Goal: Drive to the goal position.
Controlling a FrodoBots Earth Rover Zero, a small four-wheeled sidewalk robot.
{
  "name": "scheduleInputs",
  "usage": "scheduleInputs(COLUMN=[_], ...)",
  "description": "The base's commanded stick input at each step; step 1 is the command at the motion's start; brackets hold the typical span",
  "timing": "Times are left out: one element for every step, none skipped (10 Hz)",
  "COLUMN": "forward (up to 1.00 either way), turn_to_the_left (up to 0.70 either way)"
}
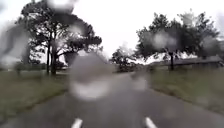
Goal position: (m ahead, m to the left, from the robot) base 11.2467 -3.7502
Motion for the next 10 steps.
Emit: scheduleInputs(forward=[0.7,0.7,0.7,0.7,0.7,0.7,0.7,0.7,0.7,0.7], turn_to_the_left=[0.0,0.0,0.0,0.0,0.0,0.0,0.0,0.0,0.0,0.0])
